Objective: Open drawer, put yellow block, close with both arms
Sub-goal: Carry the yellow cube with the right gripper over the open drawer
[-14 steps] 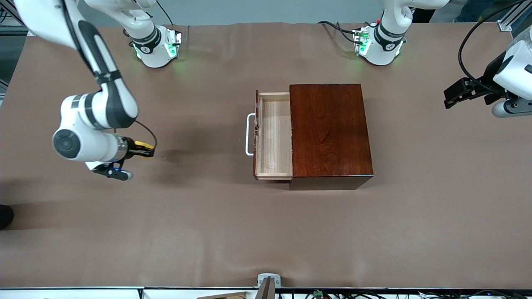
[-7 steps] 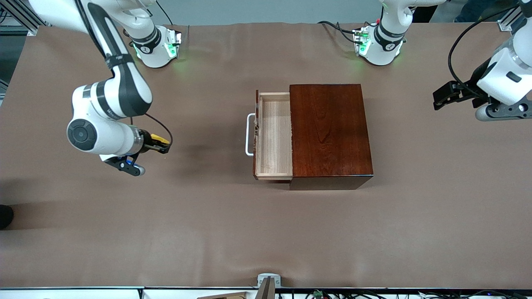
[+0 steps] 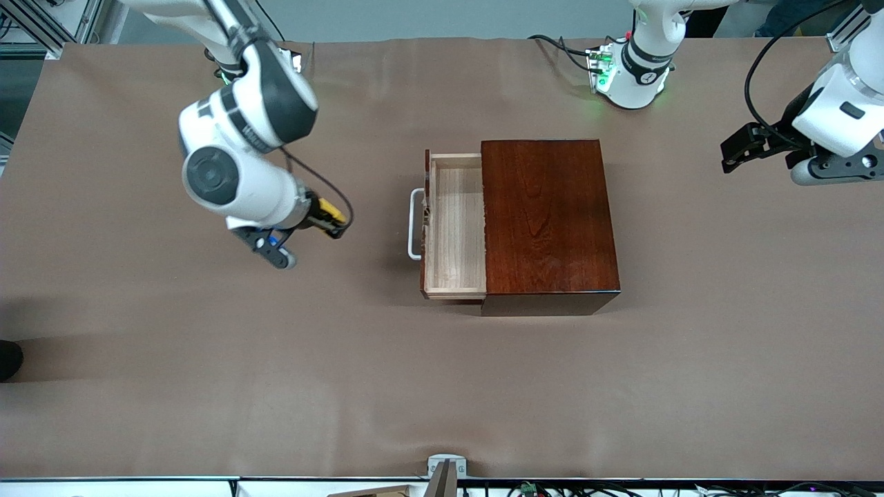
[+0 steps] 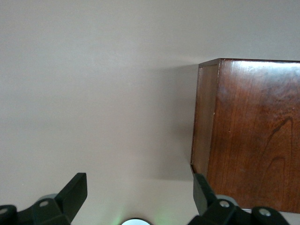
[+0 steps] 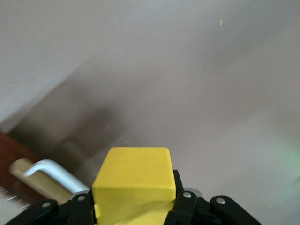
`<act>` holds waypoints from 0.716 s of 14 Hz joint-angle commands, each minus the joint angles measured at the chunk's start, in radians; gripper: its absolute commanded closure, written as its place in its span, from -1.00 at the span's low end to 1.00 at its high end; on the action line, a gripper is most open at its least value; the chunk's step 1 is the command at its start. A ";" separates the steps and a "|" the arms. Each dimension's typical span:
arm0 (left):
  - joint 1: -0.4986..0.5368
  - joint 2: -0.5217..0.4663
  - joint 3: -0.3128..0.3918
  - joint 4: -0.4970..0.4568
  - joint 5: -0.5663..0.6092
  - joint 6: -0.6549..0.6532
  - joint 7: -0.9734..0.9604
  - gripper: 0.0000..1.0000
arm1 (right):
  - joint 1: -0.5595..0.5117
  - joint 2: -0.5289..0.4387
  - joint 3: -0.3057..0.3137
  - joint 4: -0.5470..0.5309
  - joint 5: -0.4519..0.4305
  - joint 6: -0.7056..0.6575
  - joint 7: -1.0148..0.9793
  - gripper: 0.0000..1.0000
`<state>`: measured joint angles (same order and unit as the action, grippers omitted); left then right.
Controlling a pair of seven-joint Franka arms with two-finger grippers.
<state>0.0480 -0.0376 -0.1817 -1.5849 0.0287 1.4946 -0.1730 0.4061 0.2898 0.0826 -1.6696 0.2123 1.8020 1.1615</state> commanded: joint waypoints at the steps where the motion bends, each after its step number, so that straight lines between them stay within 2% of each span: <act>1: 0.024 -0.024 -0.005 -0.007 -0.023 0.018 0.029 -1.00 | 0.092 0.029 -0.014 0.092 0.012 -0.012 0.231 1.00; 3: 0.029 -0.021 -0.005 0.002 -0.021 0.016 0.027 -1.00 | 0.135 0.049 -0.014 0.117 0.010 -0.006 0.340 1.00; 7: 0.036 -0.018 -0.005 0.003 -0.021 0.012 0.029 -1.00 | 0.216 0.092 -0.015 0.117 0.001 0.141 0.659 1.00; 10: 0.036 -0.018 -0.005 0.003 -0.018 0.012 0.027 -1.00 | 0.260 0.103 -0.015 0.114 0.001 0.174 0.782 1.00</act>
<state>0.0676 -0.0392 -0.1802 -1.5778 0.0287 1.5051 -0.1728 0.6344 0.3787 0.0806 -1.5859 0.2125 1.9739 1.8587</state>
